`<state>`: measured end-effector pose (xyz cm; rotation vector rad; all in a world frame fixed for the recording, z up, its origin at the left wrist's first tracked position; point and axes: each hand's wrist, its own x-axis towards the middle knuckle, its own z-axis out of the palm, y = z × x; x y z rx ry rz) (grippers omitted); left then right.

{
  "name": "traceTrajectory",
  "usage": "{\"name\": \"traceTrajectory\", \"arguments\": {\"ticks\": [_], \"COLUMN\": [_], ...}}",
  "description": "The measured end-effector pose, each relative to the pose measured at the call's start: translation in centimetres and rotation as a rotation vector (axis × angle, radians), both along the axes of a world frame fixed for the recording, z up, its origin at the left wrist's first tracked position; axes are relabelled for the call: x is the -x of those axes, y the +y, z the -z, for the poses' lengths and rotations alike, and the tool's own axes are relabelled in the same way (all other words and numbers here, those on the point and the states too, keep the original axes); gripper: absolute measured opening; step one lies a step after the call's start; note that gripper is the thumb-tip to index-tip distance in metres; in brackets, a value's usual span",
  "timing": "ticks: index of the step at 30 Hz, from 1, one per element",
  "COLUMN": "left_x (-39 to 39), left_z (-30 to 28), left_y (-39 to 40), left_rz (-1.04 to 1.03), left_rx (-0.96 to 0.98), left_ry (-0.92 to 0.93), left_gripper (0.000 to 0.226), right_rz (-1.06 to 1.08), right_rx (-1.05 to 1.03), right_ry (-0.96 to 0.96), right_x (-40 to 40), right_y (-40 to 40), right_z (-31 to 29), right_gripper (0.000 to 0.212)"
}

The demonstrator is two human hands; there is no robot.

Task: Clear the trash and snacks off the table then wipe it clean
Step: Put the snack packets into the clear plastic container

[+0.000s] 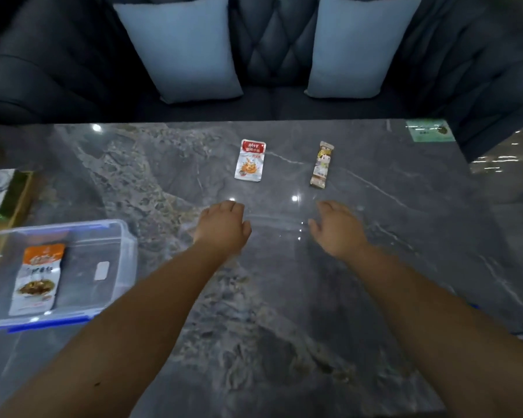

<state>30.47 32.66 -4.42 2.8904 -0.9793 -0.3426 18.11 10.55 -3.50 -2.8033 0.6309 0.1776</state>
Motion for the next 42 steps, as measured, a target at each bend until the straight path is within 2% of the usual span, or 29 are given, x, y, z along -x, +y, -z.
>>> {"name": "traceTrajectory", "arguments": {"ticks": [6, 13, 19, 26, 28, 30, 34, 38, 42], "left_x": [-4.8, -9.3, -9.3, -6.4, -6.9, -7.8, -10.2, -11.6, -12.0], "left_z": [3.4, 5.4, 6.3, 6.0, 5.6, 5.2, 4.7, 4.7, 4.4], "left_y": [-4.3, -9.1, -9.4, -7.8, -8.0, -8.4, -9.5, -10.0, -9.9], "left_rz": [-0.053, -0.056, -0.033, -0.026, -0.07, -0.148, -0.396, -0.451, -0.559], "left_rx": [0.005, 0.026, -0.038, -0.029, 0.039, 0.111, 0.124, 0.055, 0.172], "left_ry": [-0.014, -0.012, 0.014, 0.0, -0.027, -0.068, -0.005, 0.059, 0.235], "left_gripper": [0.044, 0.057, 0.059, 0.062, 0.062, 0.062, 0.061, 0.062, 0.05], "right_rz": [0.054, 0.007, -0.082, -0.138, -0.064, 0.1, 0.385, 0.405, 0.431], "right_rx": [-0.034, 0.008, 0.059, 0.018, -0.022, -0.056, -0.088, -0.11, -0.31], "right_ry": [-0.023, -0.002, 0.029, -0.166, -0.254, -0.269, -0.079, 0.011, -0.02], "right_x": [-6.3, -11.3, -10.7, -7.5, -8.2, -9.3, -11.2, -12.1, -12.5], "right_y": [-5.5, -9.3, -8.8, -8.0, -8.4, -9.0, -9.8, -9.1, -8.7], "right_z": [3.3, 5.6, 6.9, 6.2, 5.6, 5.2, 5.1, 5.3, 5.4], "right_gripper": [0.045, 0.053, 0.057, 0.042, 0.034, 0.029, 0.038, 0.035, 0.023]}}
